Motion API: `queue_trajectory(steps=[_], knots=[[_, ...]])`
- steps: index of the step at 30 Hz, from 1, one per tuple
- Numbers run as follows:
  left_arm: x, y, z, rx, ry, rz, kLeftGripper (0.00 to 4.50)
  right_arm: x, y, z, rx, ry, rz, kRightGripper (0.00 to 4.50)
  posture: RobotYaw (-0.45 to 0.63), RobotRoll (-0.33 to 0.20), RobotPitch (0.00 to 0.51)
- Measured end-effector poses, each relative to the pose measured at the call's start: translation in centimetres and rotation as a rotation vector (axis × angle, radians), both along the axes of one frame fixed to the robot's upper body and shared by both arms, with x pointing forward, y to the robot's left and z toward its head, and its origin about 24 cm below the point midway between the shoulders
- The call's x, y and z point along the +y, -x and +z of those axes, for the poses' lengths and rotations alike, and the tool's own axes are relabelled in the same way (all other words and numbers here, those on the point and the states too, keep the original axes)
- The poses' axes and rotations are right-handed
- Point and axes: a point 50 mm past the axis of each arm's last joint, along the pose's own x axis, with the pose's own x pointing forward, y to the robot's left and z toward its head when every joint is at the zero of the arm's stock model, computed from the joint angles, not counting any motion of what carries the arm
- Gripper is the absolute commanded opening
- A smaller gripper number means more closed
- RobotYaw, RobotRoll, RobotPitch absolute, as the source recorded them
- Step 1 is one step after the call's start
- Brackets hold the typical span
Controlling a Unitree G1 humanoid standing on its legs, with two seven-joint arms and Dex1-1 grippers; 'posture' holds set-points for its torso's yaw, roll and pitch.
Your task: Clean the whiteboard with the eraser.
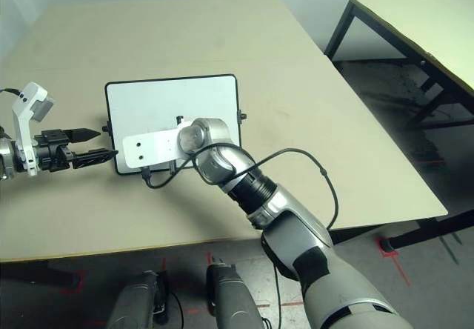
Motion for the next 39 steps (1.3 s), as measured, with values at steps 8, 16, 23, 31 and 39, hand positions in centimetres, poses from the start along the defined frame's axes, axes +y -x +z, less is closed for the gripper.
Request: queue_trajectory(steps=[8,16,23,31,39], knots=[[-0.1,0.1,0.0,0.0,-0.002,-0.002,4.5,0.2,-0.8,0.7,-0.059,0.074,0.044,0.42,0.02,0.0,0.143],[-0.1,0.4,-0.4,0.018,0.003,0.002,4.5,-1.5,1.0,-0.9,-0.033,0.318,0.125,0.42,0.03,0.0,0.146],[-0.2,0.6,-0.5,0.018,0.001,0.004,4.5,-0.1,0.8,-0.3,-0.036,0.302,0.116,0.42,0.03,0.0,0.144],[-0.2,0.6,-0.5,0.016,0.003,0.005,4.5,0.5,0.5,0.2,-0.063,0.28,0.11,0.41,0.03,0.0,0.144],[-0.1,0.6,-0.5,0.013,0.006,0.007,4.5,-2.1,2.9,-2.4,0.033,0.382,0.163,0.41,0.02,0.0,0.142]])
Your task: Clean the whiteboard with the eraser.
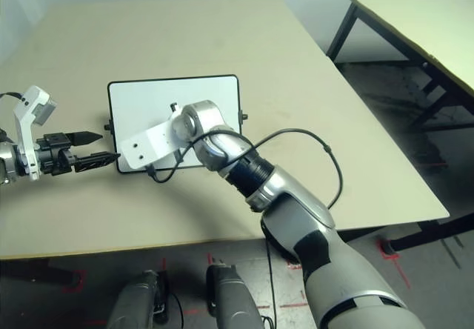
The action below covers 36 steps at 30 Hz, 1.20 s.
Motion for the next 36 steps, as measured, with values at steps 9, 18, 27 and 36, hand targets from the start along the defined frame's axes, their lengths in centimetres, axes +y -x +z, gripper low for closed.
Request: queue_trajectory(steps=[9,18,27,36], knots=[[0.1,-0.2,-0.1,-0.002,0.005,-0.004,4.5,2.6,-2.2,2.7,-0.094,-0.133,-0.07,0.41,0.02,0.0,0.142],[0.2,-0.2,-0.1,0.0,0.006,-0.002,4.5,2.8,-2.7,3.1,-0.105,-0.206,-0.084,0.41,0.03,0.0,0.145],[0.3,-0.2,-0.1,0.002,0.005,-0.002,4.5,1.1,-0.7,0.3,-0.012,-0.098,-0.05,0.41,0.02,0.0,0.139],[0.2,-0.3,0.1,-0.003,0.005,-0.005,4.5,3.7,-3.9,3.1,-0.122,-0.304,-0.14,0.41,0.03,0.0,0.132]])
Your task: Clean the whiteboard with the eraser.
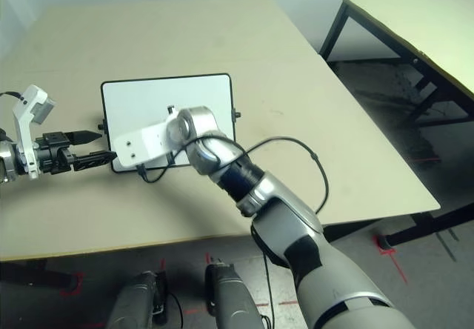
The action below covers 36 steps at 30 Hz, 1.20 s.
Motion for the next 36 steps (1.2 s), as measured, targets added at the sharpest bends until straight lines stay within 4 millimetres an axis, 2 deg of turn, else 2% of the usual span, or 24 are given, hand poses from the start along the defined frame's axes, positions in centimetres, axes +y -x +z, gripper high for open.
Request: queue_trajectory(steps=[3,9,12,14,15,17,18,20,22,24,25,27,30,32,36], knots=[[0.0,0.0,0.0,-0.001,0.0,-0.001,4.5,0.0,-0.1,-0.1,-0.003,0.0,0.008,0.41,0.03,0.0,0.133],[0.1,0.0,0.2,0.008,-0.005,0.008,4.5,-3.3,2.2,-2.8,0.134,0.096,0.037,0.41,0.03,0.0,0.128],[0.1,0.0,0.4,-0.005,-0.006,0.016,4.5,-4.3,2.5,-2.5,0.178,0.064,-0.019,0.41,0.03,0.0,0.119],[-0.1,-0.5,1.4,-0.077,0.019,0.035,4.5,-4.7,1.9,-0.5,0.188,-0.059,-0.089,0.41,0.03,0.0,0.109],[-0.1,-0.9,2.2,-0.139,0.043,0.052,4.5,-4.7,1.5,1.1,0.178,-0.139,-0.118,0.41,0.03,0.0,0.104],[0.0,-2.2,4.8,-0.344,0.115,0.128,4.5,-4.8,0.5,6.8,0.095,-0.376,-0.191,0.41,0.03,0.0,0.097],[0.3,-2.8,6.3,-0.464,0.159,0.18,4.5,-5.0,0.3,10.3,0.019,-0.502,-0.211,0.41,0.03,0.0,0.093],[1.4,-3.3,8.3,-0.638,0.214,0.295,4.5,-7.0,-0.3,15.0,-0.111,-0.692,-0.289,0.41,0.03,0.0,0.085],[3.7,-3.4,9.2,-0.76,0.253,0.45,4.5,-11.0,-1.5,16.7,-0.199,-0.83,-0.445,0.41,0.02,0.0,0.083],[5.7,-3.4,9.1,-0.823,0.256,0.579,4.5,-15.5,-3.0,15.6,-0.212,-0.883,-0.644,0.41,0.02,0.0,0.084],[6.7,-3.4,8.7,-0.842,0.256,0.638,4.5,-17.8,-3.7,14.2,-0.197,-0.9,-0.752,0.41,0.01,0.0,0.086],[8.1,-3.7,7.2,-0.842,0.255,0.726,4.5,-20.8,-4.5,10.2,-0.133,-0.905,-0.935,0.41,0.01,0.0,0.087],[9.2,-4.1,4.3,-0.78,0.227,0.788,4.5,-22.9,-4.7,5.0,-0.012,-0.888,-1.107,0.41,0.01,0.0,0.093],[9.8,-4.2,2.0,-0.714,0.223,0.822,4.5,-24.1,-4.4,2.1,0.055,-0.88,-1.201,0.41,0.0,0.0,0.096],[10.3,-4.1,-0.9,-0.648,0.185,0.842,4.5,-25.2,-3.5,-1.4,0.142,-0.891,-1.304,0.41,0.0,0.0,0.105]])
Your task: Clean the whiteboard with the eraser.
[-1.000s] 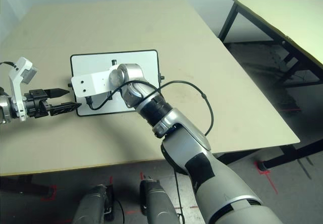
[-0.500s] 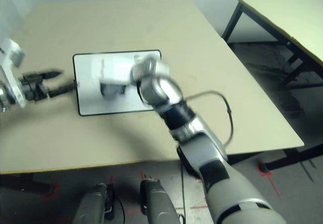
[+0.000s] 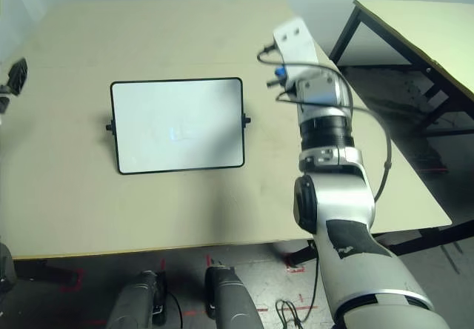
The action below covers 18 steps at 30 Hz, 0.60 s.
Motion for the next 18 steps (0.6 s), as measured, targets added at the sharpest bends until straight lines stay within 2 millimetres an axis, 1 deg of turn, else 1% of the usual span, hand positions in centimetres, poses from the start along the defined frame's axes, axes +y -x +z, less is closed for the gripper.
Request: queue_trajectory(steps=[2,4,6,8,10,13,18], knots=[[-0.1,0.1,-1.0,0.026,0.0,-0.004,4.5,0.2,0.6,-2.4,0.074,-0.035,-0.006,0.41,0.0,0.0,0.109],[-0.3,0.1,-1.8,0.044,0.011,-0.009,4.5,0.7,1.0,-4.3,0.136,-0.073,-0.001,0.41,0.0,0.0,0.111],[-0.5,0.0,-2.2,0.055,0.015,-0.019,4.5,1.0,1.1,-4.2,0.141,-0.091,0.006,0.41,0.0,0.0,0.111],[-0.8,-0.1,-2.4,0.066,0.017,-0.035,4.5,1.3,1.2,-4.3,0.148,-0.117,0.017,1.13,0.0,0.0,0.108],[-1.1,-0.2,-2.6,0.076,0.016,-0.048,4.5,1.5,1.0,-4.2,0.128,-0.14,0.036,1.74,0.01,0.0,0.105],[-1.5,-0.5,-2.7,0.082,0.018,-0.061,4.5,1.2,0.3,-3.6,-0.001,-0.159,0.084,2.76,0.02,0.0,0.101],[-1.9,-0.9,-2.1,0.056,0.024,-0.063,4.5,-0.6,-0.3,-2.1,-0.247,-0.134,0.121,4.42,0.0,0.0,0.1]])
